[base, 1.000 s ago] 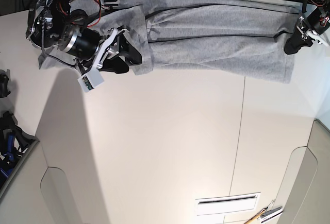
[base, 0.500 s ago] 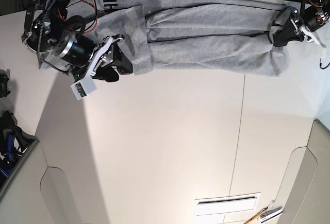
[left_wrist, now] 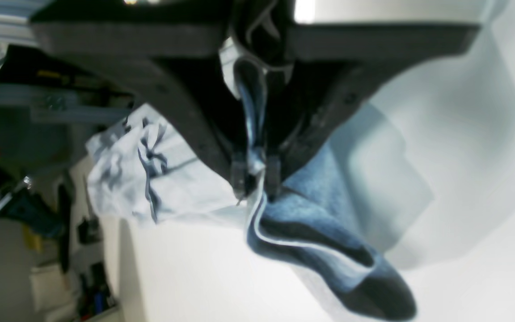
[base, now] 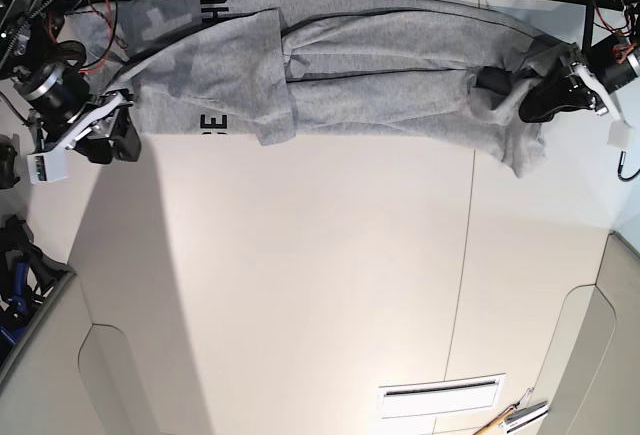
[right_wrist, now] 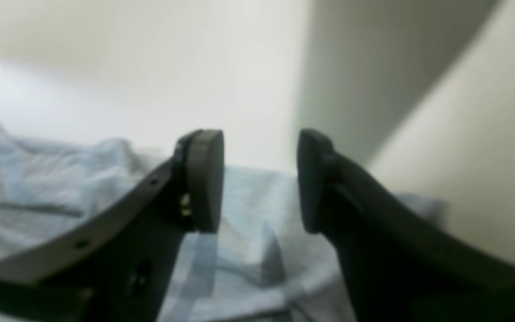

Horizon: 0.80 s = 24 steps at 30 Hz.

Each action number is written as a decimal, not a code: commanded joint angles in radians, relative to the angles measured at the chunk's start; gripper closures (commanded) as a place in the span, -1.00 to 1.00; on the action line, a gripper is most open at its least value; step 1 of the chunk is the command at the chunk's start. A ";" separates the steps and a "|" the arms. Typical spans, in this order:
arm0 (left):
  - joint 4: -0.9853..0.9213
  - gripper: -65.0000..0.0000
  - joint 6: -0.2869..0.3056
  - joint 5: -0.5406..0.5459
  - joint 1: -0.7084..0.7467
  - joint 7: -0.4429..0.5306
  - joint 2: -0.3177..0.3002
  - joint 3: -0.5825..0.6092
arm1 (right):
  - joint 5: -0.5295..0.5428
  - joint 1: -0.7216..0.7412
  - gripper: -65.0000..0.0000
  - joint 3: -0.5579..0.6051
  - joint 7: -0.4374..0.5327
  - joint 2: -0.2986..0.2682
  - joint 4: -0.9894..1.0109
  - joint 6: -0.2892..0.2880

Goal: Fold the T-shirt properly
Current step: 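Grasp the opposite shirt end with the left gripper, then fold the held end with the left gripper toward the right gripper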

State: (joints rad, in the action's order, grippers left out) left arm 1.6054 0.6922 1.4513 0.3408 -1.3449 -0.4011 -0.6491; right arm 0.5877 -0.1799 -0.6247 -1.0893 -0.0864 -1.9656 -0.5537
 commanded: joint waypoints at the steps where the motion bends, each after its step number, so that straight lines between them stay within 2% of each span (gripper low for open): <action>1: 0.042 1.00 0.006 0.032 -0.002 0.015 0.002 -0.006 | 0.022 0.004 0.17 -0.022 0.019 -0.020 -0.019 0.001; 7: 0.208 1.00 0.006 0.032 -0.002 0.016 0.095 -0.005 | 0.021 -0.001 0.17 -0.100 0.016 -0.035 -0.019 0.001; 11: 0.325 1.00 0.006 0.032 0.020 0.016 0.121 0.031 | 0.021 0.000 0.17 -0.109 0.016 -0.035 -0.019 0.001; 16: 0.430 1.00 0.006 0.032 0.076 0.016 0.121 0.192 | 0.018 0.000 0.17 -0.109 0.016 -0.035 -0.019 0.001; 21: 0.438 1.00 0.006 0.032 0.080 0.017 0.122 0.365 | -0.002 0.000 0.17 -0.109 0.017 -0.038 -0.019 0.001; 24: 0.438 1.00 0.006 0.032 0.077 0.025 0.122 0.445 | -0.026 0.000 0.17 -0.109 0.018 -0.063 -0.019 0.005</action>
State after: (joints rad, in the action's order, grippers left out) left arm 2.0270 0.6926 1.4487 0.4206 -1.3430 -0.2718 -0.1993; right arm 0.5514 -0.1871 -0.7288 -1.0927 -0.1326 -1.9656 -0.5529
